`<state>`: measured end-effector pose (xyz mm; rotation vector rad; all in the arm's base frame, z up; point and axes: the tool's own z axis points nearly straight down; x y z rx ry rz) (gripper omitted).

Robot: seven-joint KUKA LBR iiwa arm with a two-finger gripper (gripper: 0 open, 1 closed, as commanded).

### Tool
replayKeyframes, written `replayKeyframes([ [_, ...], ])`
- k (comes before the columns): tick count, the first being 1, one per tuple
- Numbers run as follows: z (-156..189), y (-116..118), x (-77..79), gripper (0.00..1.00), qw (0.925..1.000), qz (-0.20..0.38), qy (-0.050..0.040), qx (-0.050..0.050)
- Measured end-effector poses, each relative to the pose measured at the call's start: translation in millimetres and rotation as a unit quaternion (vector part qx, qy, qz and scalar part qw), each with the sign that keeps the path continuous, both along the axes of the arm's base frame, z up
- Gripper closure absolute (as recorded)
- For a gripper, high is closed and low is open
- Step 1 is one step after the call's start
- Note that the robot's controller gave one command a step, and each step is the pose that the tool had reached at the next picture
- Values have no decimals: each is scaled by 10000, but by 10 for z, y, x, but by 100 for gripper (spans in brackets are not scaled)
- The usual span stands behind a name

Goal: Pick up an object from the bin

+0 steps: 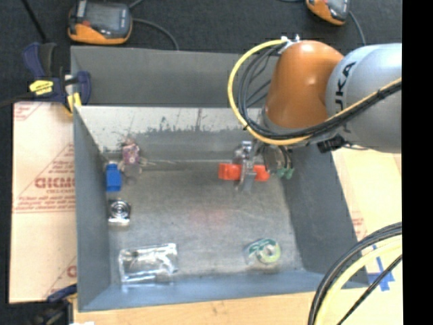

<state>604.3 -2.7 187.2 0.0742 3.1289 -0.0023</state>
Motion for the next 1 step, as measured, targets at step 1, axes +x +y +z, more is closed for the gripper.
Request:
replayKeyframes([
  [1, 2272, -16, -79, 100, 9967, -806, -13, 18],
])
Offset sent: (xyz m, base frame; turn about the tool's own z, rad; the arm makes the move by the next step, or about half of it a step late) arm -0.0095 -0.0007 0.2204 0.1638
